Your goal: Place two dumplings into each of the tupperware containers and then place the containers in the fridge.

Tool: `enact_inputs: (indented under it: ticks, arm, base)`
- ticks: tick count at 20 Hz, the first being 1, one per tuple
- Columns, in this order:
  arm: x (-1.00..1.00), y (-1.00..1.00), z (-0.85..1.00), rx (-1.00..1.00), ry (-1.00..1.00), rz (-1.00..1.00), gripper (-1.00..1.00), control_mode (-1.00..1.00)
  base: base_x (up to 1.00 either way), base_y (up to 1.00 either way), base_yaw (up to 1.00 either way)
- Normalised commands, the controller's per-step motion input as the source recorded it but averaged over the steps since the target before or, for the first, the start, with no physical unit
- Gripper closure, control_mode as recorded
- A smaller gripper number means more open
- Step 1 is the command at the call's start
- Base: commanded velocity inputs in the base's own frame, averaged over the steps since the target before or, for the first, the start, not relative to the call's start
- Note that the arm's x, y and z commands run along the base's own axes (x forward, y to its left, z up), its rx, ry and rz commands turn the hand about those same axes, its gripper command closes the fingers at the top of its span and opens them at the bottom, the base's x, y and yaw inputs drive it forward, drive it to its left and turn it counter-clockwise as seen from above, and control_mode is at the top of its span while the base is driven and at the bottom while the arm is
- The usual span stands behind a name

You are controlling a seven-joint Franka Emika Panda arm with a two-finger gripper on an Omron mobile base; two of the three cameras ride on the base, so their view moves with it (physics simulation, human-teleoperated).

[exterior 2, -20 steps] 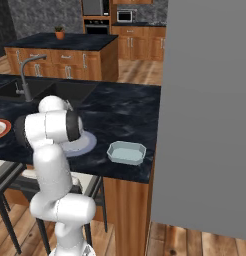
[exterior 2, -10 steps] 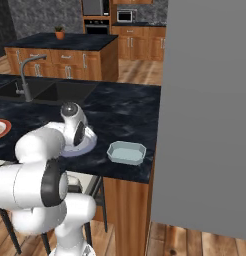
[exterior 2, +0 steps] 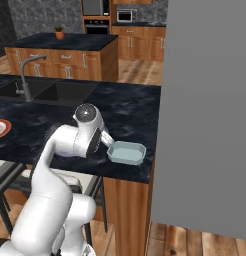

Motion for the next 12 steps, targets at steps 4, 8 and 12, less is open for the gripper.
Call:
enact_inputs:
  ticks: [4,8,12]
  arm:
    - [-0.73,-0.36,-0.11,-0.17,0.2,0.0,1.0,-1.0]
    - [-0.16,0.0,-0.27,-0.3,0.24,0.0,1.0,-1.0]
    - [0.43,-0.19,-0.08,-0.16,0.18,0.0,1.0,-1.0]
  base:
    - [0.0,0.0,0.0]
    - [0.0,0.0,0.0]
    - [0.0,0.0,0.0]
